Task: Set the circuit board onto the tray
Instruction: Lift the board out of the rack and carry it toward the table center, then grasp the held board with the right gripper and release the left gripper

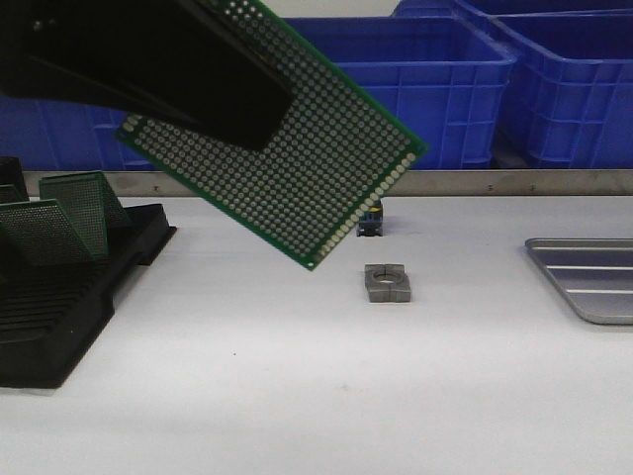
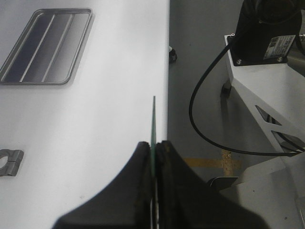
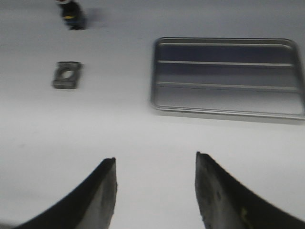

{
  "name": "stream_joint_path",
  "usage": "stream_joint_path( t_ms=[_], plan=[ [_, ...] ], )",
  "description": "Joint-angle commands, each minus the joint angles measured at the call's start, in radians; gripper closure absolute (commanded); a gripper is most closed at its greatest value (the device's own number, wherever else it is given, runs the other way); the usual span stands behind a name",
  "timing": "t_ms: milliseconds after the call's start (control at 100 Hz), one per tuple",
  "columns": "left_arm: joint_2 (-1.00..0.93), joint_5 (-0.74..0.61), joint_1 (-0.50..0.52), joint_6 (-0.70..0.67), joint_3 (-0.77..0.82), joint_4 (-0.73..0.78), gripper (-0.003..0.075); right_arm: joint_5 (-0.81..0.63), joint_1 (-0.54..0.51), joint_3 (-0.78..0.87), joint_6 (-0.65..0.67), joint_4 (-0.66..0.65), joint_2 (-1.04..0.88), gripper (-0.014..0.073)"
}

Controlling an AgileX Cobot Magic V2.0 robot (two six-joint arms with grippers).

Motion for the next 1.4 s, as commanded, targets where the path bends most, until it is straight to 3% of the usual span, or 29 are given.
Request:
stream_joint_path(
  t_ms=[0,220,490,840,1030,1100,1300,1390],
  plan=[
    [-0.024,-0.003,-0.008,-0.007,-0.024,-0.067,0.0741,-0.074,0.060,-0.046,-0.126,0.140,0.029,0.0162],
    [-0.024,-0.003,-0.008,-0.007,-0.024,-0.067,0.0741,-0.088,0.261,-0.057,-0.542,0.330,0.101,0.0162],
    [-0.024,-0.003,-0.008,-0.007,-0.024,-0.067,0.0741,-0.098,0.419,-0.057,-0.992,0.622,0.257,0.0162],
    [-0.024,-0.003,-0.008,-0.007,-0.024,-0.067,0.0741,-0.146,0.555,-0.057,-1.336,0.954,0.438,0.0162],
    [-0.024,-0.003,-0.008,-0.007,-0.024,-0.067,0.0741,-0.146,0.585,-0.057,-1.371,1.035,0.487,0.0164],
    [-0.024,-0.003,-0.008,-0.007,-0.024,-0.067,0.0741,-0.146,0.585,-0.057,-1.371,1.039,0.487,0.0219],
    [-0.024,-0.005,-0.008,-0.007,-0.024,-0.060,0.0731,-0.146,0.585,-0.057,-1.371,1.039,0.487,0.0543],
    [-0.024,-0.004,-0.008,-0.007,-0.024,-0.063,0.0630,-0.146,0.585,-0.057,-1.371,1.039,0.487,0.0627]
  ],
)
